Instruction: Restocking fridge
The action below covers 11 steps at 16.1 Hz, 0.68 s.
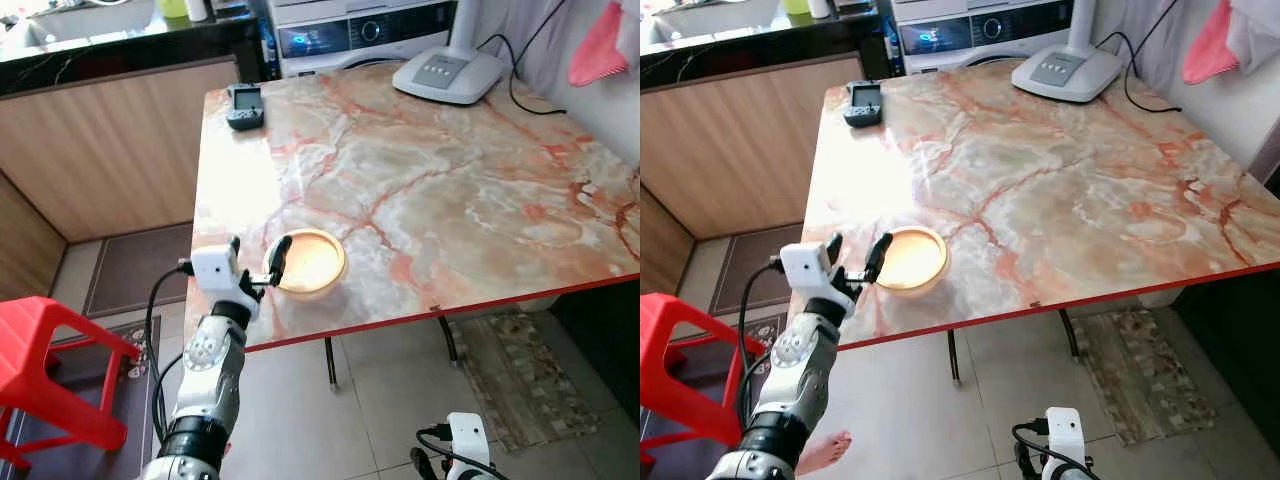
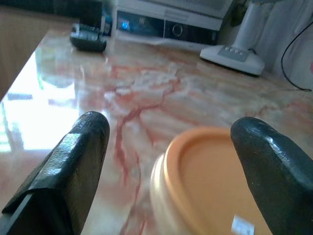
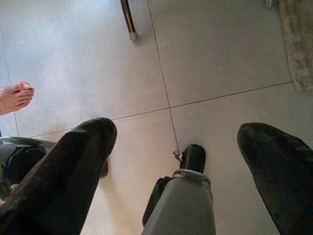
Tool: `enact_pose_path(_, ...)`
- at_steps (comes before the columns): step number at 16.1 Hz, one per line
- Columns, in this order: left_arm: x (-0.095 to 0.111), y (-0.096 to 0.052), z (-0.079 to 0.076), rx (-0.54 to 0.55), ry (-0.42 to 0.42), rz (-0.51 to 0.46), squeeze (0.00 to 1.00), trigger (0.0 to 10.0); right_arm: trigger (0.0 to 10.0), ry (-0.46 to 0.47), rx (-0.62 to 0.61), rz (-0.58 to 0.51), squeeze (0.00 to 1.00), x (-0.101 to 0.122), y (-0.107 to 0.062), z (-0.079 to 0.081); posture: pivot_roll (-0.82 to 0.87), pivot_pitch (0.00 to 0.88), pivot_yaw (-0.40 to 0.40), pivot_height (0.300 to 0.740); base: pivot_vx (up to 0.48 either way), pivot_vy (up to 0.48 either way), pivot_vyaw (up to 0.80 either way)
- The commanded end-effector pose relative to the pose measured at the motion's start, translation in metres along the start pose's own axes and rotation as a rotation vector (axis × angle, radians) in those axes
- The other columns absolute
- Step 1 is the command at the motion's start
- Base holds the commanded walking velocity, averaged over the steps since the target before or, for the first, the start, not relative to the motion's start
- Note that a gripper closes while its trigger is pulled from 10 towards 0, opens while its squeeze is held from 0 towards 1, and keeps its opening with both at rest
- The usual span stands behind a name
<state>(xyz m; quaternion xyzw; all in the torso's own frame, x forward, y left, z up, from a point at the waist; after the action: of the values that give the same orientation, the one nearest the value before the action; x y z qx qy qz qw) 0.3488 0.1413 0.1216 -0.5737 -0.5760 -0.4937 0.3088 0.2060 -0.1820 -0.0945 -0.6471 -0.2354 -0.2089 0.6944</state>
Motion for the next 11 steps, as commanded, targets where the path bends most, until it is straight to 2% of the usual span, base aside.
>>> enact_pose_path(1, 0.0, -0.003, 0.003, 0.01, -0.039, 0.004, 0.0, 10.0, 10.0, 0.009, -0.002, 0.009, 0.0, -0.005, 0.0, 0.001, 0.11, 0.125, 0.085, 0.729, 0.0, 0.0, 0.0)
enact_pose_path(2, -0.004, -0.004, 0.009, 0.041, -0.085, 0.021, 0.0, 10.0, 10.0, 0.011, -0.003, 0.009, 0.0, -0.004, 0.0, 0.002, 0.11, 0.125, 0.085, 0.729, 0.0, 0.0, 0.0)
enact_pose_path(6, -0.008, -0.003, 0.011, 0.047, -0.182, 0.059, 0.0, 10.0, 10.0, 0.007, -0.007, 0.01, 0.0, -0.005, -0.001, 0.0, 0.11, 0.127, 0.074, 0.729, 0.0, 0.0, 0.0)
enact_pose_path(7, -0.011, -0.002, 0.011, 0.034, -0.234, 0.082, 0.0, 10.0, 10.0, 0.004, -0.009, 0.01, 0.0, -0.005, -0.001, 0.0, 0.11, 0.125, 0.072, 0.729, 0.0, 0.0, 0.0)
enact_pose_path(9, -0.013, 0.001, 0.007, -0.002, -0.26, 0.097, 0.0, 10.0, 10.0, -0.001, -0.01, 0.01, 0.0, -0.005, -0.001, -0.001, 0.1, 0.12, 0.063, 0.729, 0.0, 0.0, 0.0)
enact_pose_path(11, -0.017, 0.005, 0.001, -0.046, -0.329, 0.126, 0.0, 10.0, 10.0, -0.009, -0.01, 0.011, 0.0, -0.006, -0.001, -0.002, 0.09, 0.113, 0.056, 0.729, 0.0, 0.0, 0.0)
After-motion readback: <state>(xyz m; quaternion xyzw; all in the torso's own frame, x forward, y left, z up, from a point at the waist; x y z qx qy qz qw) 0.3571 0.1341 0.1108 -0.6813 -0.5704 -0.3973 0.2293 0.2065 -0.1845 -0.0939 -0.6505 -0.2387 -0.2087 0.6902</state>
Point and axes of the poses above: a point about 5 cm out from each wrist's last joint towards the gripper, its own y axis pointing out of the wrist towards the gripper, its own x axis along the axis of the wrist's last joint, z = x × y, the point moved 2 cm from there along y, pointing out of the wrist towards the gripper, and after that the axes turned 5 degrees about -y, right-handed, at the moved point
